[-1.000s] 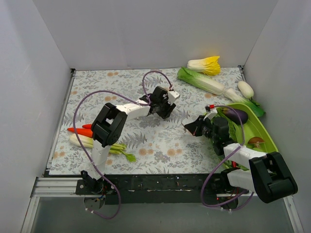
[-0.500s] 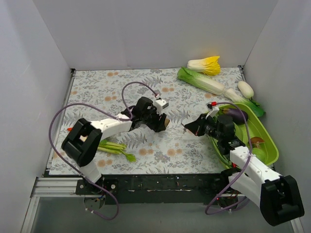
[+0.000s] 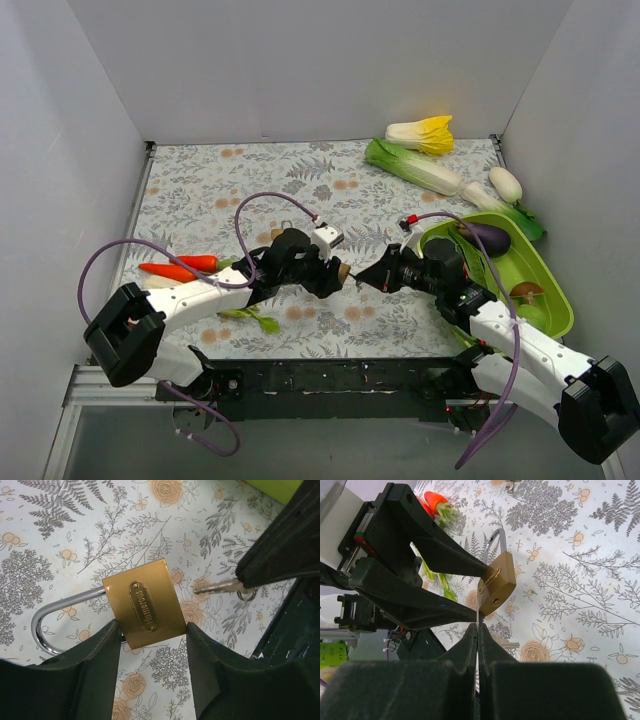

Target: Unlock with the key

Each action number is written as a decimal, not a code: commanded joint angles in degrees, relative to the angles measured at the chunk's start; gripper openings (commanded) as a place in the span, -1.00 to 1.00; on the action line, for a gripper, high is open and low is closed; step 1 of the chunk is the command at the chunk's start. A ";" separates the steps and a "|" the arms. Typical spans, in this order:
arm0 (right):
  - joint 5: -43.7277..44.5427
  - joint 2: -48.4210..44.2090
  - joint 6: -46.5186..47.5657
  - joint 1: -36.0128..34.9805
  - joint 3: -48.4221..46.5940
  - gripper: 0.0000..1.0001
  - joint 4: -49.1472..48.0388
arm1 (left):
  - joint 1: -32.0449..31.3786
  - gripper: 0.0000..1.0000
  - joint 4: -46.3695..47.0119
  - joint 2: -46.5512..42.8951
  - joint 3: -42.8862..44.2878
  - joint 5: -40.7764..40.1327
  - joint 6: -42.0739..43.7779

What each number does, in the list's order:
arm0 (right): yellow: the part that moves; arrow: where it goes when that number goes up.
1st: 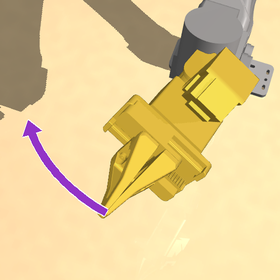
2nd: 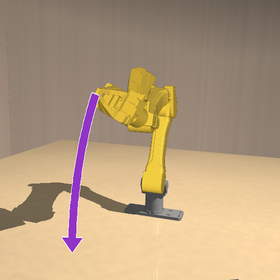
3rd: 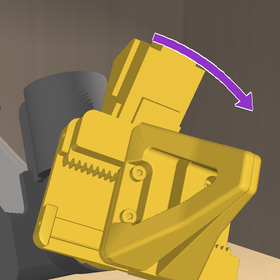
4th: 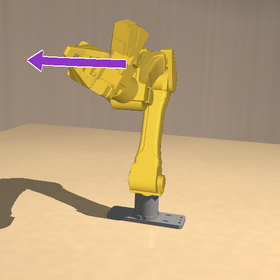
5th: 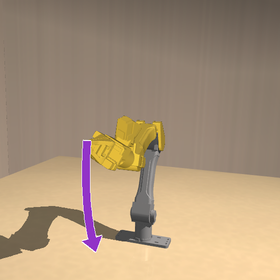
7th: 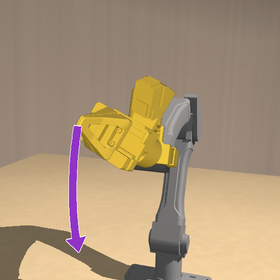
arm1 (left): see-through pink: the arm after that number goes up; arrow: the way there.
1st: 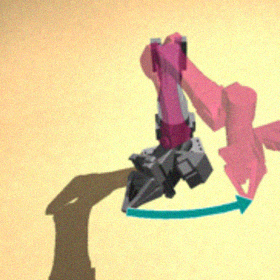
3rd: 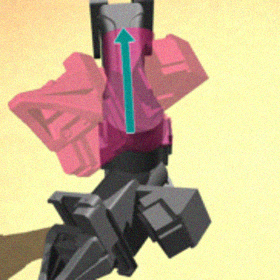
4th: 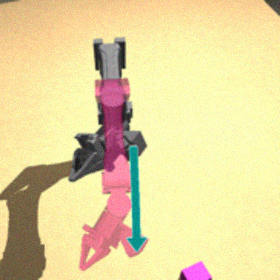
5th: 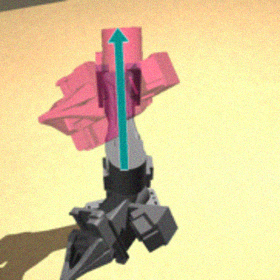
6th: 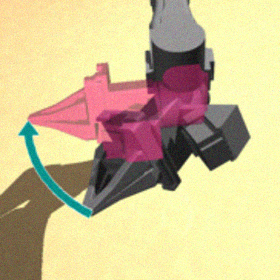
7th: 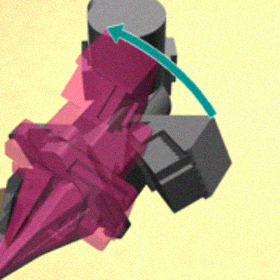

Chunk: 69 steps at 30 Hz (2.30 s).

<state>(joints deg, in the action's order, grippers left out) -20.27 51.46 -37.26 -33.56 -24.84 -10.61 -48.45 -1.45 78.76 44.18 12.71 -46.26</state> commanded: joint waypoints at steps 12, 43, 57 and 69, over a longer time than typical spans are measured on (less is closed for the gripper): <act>7.79 1.45 -0.89 -3.62 -2.32 -0.97 -0.55 | -0.77 -1.00 6.55 -5.55 -1.03 -1.73 -2.96; 4.80 2.41 -3.08 -3.88 -0.39 -0.97 -2.22 | -1.04 -1.00 6.99 -5.37 -1.38 -2.08 -3.40; 4.89 2.59 -3.17 -3.97 0.14 -0.97 -3.10 | -1.04 -1.00 7.87 -6.07 -2.08 -0.32 -2.87; 4.63 2.76 -4.05 -4.05 0.14 -0.97 -4.50 | -1.39 -1.00 8.31 -7.22 -3.05 1.44 -1.11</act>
<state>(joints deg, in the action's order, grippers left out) -15.18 54.06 -40.66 -37.26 -24.49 -11.35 -49.25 1.85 76.05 41.50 11.81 -48.82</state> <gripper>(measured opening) 0.020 0.468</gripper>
